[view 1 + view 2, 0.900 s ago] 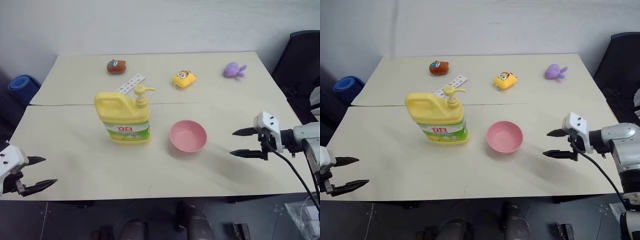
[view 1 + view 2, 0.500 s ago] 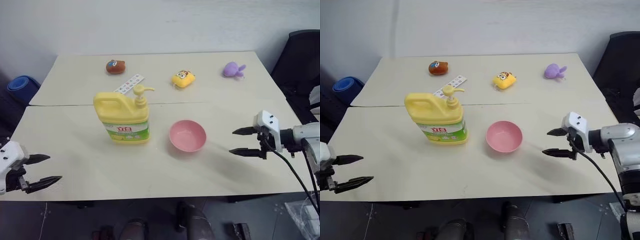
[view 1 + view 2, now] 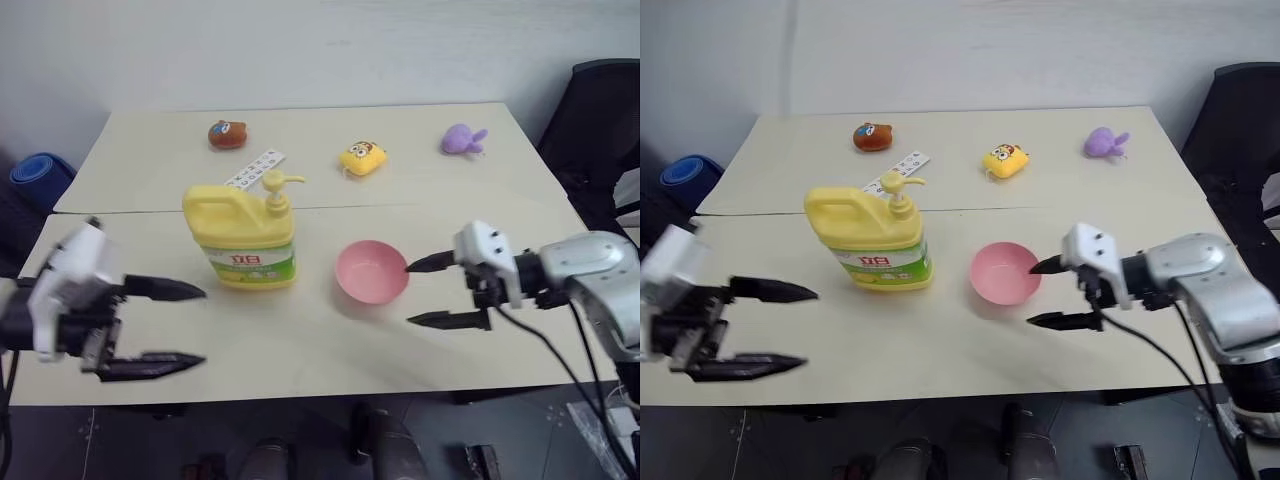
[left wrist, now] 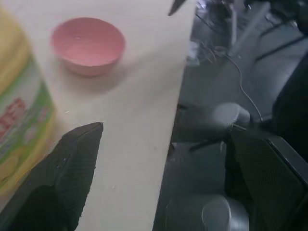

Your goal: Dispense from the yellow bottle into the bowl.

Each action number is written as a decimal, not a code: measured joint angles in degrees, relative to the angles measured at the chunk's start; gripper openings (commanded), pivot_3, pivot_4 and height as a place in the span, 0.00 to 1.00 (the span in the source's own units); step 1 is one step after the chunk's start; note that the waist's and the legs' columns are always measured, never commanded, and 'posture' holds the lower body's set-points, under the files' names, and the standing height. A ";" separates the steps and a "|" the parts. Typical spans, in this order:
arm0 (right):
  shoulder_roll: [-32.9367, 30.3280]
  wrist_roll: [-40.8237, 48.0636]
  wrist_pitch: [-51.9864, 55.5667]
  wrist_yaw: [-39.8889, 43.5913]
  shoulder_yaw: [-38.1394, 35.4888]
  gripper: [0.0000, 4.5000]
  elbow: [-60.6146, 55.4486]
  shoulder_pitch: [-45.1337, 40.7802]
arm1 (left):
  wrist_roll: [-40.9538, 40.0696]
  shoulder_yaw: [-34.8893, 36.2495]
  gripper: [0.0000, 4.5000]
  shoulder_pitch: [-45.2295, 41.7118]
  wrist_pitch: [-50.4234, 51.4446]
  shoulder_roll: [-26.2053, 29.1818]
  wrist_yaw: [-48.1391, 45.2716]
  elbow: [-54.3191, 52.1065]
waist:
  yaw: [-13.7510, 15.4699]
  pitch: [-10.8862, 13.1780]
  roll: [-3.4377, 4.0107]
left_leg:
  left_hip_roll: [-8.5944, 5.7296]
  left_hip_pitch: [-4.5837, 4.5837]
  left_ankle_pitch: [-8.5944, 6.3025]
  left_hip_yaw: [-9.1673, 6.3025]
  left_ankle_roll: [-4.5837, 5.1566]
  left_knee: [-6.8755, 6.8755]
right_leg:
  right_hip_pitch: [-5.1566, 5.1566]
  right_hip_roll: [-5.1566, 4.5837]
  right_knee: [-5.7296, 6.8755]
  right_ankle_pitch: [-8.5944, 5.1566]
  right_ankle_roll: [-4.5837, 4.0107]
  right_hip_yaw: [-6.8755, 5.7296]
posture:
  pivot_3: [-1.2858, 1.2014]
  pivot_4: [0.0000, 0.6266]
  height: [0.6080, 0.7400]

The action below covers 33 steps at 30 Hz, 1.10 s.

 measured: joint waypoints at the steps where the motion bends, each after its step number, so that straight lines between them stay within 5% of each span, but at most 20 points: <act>1: 0.94 -0.95 0.38 -1.05 2.06 0.99 -0.79 -0.10 | 0.34 -1.86 1.00 0.12 -0.49 0.04 -0.14 -1.49 | 0.04 0.00 0.00 | 0.04 -0.01 0.02 0.08 -0.06 0.00 | -0.01 0.04 0.03 -0.02 -0.08 -0.02 | 0.52 0.24 1.00; 12: 9.24 -13.86 -0.33 -12.01 14.11 0.99 4.33 -3.62 | 5.80 -15.46 1.00 -9.08 -5.97 -1.84 3.90 -0.38 | 0.13 -0.02 -0.05 | 0.06 -0.09 0.10 0.18 -0.10 0.07 | -0.02 0.08 0.05 0.03 -0.25 -0.09 | 0.52 0.24 1.00; 15: 10.82 -15.18 -0.64 -14.00 14.60 0.85 6.64 -3.44 | 5.73 -16.11 1.00 -12.07 -6.13 -3.83 6.28 0.15 | 0.21 -0.03 -0.06 | 0.06 -0.11 0.10 0.16 -0.09 0.07 | -0.02 0.08 0.02 0.04 -0.23 -0.12 | 0.52 0.24 1.00; 21: 13.31 -17.09 -0.86 -16.38 14.72 0.40 7.80 -3.17 | 5.81 -17.56 1.00 -15.37 -6.14 -5.29 9.07 1.56 | 0.05 -0.04 -0.08 | 0.07 -0.08 0.10 0.18 -0.09 0.08 | -0.01 0.09 0.04 0.04 -0.23 -0.09 | 0.52 0.24 1.00; 33: 15.25 -19.85 -2.32 -17.09 15.94 0.40 11.79 -3.06 | 5.96 -18.40 1.00 -17.53 -6.14 -5.29 9.98 1.91 | 0.09 -0.05 -0.09 | 0.09 -0.09 0.10 0.17 -0.08 0.08 | -0.01 0.11 0.04 0.04 -0.23 -0.10 | 0.52 0.24 1.00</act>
